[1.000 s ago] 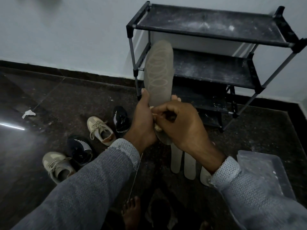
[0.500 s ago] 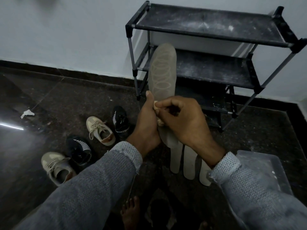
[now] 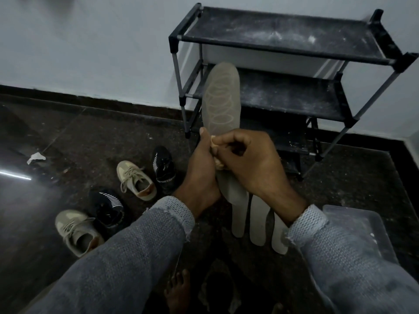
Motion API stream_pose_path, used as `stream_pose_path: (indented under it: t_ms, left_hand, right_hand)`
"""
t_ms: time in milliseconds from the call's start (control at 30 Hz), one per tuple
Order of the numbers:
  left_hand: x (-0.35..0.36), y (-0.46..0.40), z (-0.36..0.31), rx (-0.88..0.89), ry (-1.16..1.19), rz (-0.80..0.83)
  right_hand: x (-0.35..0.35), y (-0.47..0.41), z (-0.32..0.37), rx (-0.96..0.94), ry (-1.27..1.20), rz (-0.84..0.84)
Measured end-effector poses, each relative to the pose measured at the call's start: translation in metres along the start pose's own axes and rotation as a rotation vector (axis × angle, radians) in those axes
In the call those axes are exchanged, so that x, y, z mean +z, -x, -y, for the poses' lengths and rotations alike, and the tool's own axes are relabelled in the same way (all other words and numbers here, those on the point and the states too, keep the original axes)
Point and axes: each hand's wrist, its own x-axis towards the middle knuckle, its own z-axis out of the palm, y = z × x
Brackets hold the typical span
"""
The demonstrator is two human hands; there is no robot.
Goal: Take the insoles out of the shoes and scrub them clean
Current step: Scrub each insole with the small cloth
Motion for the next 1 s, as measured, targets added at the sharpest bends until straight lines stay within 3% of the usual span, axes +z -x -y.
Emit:
stream_pose_path:
  t_ms: [300,600,1000]
  left_hand:
    - [0.009,0.003,0.004,-0.107,0.064,0.024]
    - [-0.001,-0.003,-0.017,-0.016,0.088,0.064]
    - [-0.009,-0.009,-0.019,0.01,0.089,0.027]
  right_hand:
    - [-0.014,-0.012,-0.014,-0.079,0.284,-0.167]
    - [-0.014,-0.011,-0.011,-0.103,0.136,-0.067]
    - [0.004,0.0,-0.004,-0.182,0.19,0.0]
